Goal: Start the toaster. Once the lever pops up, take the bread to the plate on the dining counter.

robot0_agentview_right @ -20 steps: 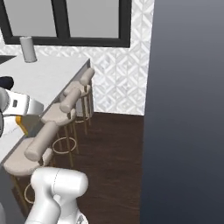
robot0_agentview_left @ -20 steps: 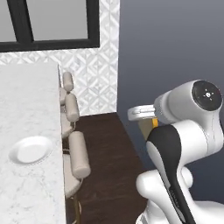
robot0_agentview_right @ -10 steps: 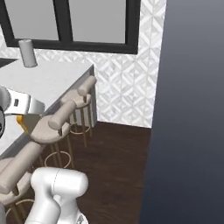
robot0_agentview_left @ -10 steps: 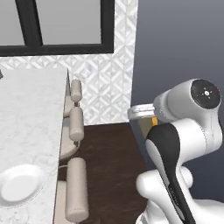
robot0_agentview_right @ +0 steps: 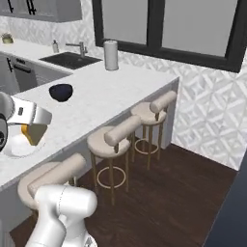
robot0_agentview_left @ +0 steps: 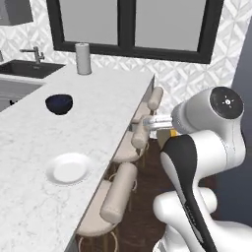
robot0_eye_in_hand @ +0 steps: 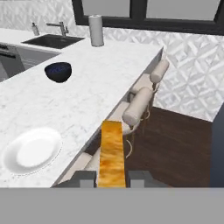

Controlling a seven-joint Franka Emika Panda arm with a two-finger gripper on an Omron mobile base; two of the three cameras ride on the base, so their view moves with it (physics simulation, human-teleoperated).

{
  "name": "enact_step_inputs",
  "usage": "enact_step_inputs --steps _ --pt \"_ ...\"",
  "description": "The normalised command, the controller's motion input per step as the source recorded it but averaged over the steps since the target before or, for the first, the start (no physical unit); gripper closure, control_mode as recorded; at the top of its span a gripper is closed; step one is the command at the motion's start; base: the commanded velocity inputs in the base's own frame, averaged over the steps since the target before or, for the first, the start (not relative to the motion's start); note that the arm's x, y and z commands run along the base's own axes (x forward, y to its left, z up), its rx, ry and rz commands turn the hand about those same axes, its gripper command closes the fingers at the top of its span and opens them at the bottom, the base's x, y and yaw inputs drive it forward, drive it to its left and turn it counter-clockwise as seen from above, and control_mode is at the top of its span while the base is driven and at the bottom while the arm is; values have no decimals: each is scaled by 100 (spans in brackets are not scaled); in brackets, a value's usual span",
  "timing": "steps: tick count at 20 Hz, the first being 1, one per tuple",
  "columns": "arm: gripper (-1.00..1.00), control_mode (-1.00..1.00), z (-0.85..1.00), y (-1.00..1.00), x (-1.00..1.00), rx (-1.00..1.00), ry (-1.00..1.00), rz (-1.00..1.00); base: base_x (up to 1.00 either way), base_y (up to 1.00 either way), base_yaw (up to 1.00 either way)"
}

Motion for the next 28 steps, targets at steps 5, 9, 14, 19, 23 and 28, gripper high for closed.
enact_step_inputs --steps 5,9,14,19,23,28 --pt "100 100 0 0 0 0 0 0 4 -14 95" --pt "100 100 0 0 0 0 0 0 6 -13 94" --pt "100 100 0 0 0 0 0 0 9 -27 86" --pt "100 100 0 0 0 0 0 0 5 -54 70" --pt "100 100 0 0 0 0 0 0 7 -75 55" --pt "100 100 0 0 0 0 0 0 43 -63 43"
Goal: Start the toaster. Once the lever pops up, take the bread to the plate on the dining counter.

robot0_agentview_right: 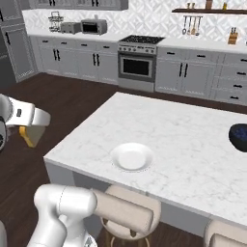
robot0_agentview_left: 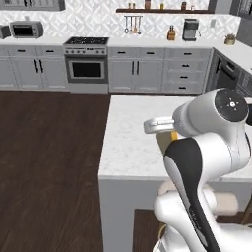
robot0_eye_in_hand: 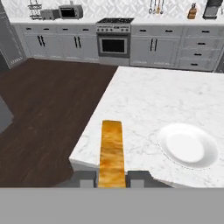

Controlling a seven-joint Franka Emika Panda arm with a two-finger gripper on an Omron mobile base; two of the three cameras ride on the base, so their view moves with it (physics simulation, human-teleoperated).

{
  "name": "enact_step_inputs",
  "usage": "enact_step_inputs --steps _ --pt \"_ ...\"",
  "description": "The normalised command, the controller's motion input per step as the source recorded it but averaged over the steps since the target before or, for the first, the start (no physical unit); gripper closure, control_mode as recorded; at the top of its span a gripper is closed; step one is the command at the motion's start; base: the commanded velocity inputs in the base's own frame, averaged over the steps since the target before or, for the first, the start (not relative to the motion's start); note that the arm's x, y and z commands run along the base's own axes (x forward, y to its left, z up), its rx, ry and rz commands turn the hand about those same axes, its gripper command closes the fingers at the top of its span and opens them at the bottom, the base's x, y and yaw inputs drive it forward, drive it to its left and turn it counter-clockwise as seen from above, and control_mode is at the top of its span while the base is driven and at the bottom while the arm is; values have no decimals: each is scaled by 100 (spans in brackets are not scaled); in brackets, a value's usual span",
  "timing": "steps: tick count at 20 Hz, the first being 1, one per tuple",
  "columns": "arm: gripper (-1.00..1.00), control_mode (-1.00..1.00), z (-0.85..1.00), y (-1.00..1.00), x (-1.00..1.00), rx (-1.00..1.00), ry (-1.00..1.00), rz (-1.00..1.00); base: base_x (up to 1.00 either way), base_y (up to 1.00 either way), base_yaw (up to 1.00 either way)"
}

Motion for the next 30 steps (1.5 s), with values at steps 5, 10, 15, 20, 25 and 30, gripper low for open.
enact_step_inputs --steps 5,10,15,20,25,30 --pt "100 100 0 0 0 0 0 0 70 -35 31" --pt "100 100 0 0 0 0 0 0 18 -12 11" --pt "100 -100 -2 -15 9 4 0 2 9 -6 2" --pt "100 -100 -12 -90 32 14 6 8 0 0 0" --pt "100 -100 -30 -84 60 10 14 16 0 0 0" --pt "100 -100 -46 -100 59 12 13 22 0 0 0"
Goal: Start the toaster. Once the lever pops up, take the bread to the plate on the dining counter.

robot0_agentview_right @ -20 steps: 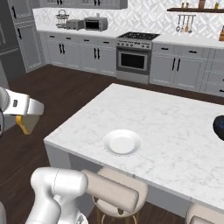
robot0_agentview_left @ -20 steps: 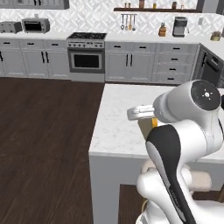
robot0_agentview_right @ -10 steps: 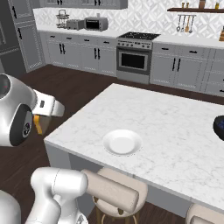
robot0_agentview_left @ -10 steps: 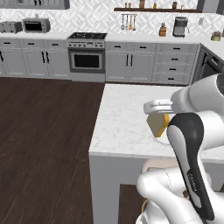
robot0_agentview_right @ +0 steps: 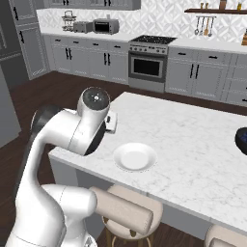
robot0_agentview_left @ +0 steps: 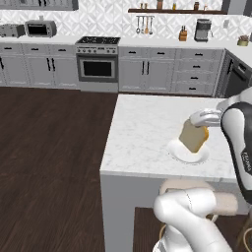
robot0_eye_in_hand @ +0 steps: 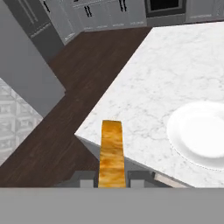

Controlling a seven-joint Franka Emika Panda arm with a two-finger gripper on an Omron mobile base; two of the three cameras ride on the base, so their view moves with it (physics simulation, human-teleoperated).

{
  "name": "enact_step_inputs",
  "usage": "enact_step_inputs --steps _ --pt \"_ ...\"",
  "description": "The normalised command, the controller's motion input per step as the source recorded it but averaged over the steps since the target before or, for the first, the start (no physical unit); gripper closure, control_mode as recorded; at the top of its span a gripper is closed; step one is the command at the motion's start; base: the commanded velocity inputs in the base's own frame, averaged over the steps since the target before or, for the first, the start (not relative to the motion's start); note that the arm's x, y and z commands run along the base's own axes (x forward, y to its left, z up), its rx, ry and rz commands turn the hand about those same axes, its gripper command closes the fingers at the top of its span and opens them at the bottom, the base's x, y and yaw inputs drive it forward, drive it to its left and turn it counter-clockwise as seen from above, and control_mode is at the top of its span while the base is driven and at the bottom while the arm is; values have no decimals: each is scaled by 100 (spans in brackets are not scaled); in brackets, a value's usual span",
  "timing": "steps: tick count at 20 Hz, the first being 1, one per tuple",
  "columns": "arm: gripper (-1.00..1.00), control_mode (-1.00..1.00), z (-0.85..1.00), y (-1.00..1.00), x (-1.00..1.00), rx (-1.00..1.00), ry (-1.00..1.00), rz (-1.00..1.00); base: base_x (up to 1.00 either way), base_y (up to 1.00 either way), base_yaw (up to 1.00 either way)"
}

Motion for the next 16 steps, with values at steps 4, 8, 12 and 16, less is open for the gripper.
enact_step_inputs --steps 4,8,12,16 --pt "100 -100 -57 -77 58 11 12 17 0 0 0" --pt "100 -100 -50 -51 95 10 12 11 0 0 0" --pt "100 -100 -79 -33 87 5 12 3 0 0 0" --pt "100 -100 -73 -27 69 1 6 1 0 0 0"
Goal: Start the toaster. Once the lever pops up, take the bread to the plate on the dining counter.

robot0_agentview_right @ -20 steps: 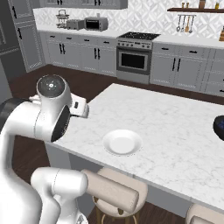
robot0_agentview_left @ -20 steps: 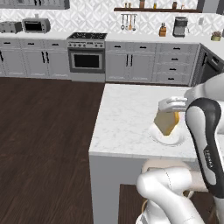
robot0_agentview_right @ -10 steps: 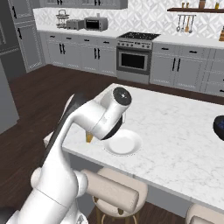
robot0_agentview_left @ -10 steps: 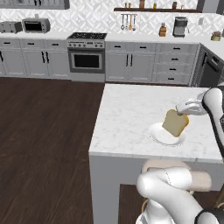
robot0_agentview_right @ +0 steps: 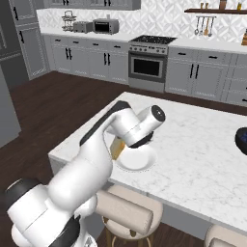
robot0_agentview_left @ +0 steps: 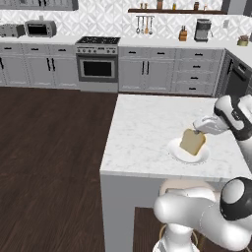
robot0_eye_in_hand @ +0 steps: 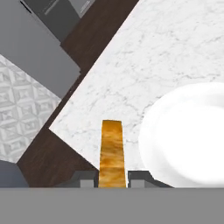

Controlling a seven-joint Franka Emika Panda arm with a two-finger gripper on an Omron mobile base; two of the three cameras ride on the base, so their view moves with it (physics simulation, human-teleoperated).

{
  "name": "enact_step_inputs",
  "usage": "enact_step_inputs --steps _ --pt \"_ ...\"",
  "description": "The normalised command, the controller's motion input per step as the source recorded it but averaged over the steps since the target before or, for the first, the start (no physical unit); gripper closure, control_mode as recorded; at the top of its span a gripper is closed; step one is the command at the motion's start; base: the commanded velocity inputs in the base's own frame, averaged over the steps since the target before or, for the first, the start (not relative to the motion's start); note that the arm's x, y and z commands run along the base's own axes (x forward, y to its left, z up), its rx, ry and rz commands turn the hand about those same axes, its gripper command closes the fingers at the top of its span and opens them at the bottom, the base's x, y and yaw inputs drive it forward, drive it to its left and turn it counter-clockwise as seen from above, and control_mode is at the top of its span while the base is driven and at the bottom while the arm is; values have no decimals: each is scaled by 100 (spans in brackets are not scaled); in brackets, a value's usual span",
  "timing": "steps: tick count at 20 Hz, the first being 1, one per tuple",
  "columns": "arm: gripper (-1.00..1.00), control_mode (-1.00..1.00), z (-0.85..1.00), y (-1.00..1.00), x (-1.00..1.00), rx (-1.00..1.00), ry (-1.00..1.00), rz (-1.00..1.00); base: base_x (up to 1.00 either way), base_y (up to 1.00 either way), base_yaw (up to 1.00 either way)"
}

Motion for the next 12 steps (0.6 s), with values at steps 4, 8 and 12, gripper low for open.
enact_step_inputs --steps 4,8,12 --pt "100 -100 -51 -24 57 0 3 0 0 0 0" --pt "100 -100 -45 -12 21 0 0 0 0 0 0" --pt "100 -100 -18 -15 7 0 0 0 0 0 0"
